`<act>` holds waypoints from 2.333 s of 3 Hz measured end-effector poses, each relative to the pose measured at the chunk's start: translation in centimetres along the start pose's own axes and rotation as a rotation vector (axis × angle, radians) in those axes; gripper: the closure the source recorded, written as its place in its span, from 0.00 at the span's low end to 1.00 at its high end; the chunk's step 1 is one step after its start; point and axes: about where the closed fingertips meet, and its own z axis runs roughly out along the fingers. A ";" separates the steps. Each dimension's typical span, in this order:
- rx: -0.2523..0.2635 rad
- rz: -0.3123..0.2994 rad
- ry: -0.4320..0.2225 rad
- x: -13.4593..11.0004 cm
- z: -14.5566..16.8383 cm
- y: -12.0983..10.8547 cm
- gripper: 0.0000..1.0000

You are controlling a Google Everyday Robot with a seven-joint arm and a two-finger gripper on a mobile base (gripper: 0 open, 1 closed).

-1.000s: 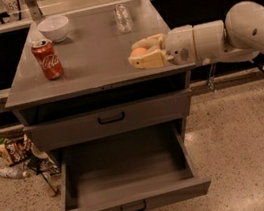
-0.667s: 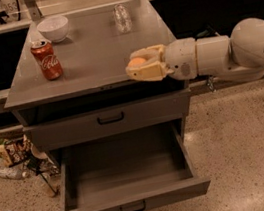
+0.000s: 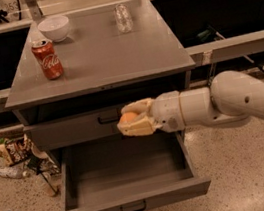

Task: Place orange into middle drawer

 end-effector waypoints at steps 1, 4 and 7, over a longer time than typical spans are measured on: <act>0.049 -0.024 0.072 4.6 2.3 -1.0 1.00; -0.012 0.079 0.141 14.4 6.4 0.5 1.00; -0.036 0.087 0.285 27.9 11.9 -3.7 1.00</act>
Offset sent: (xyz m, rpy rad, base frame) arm -0.0004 0.0071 -0.0431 -0.0640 0.0012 -0.0078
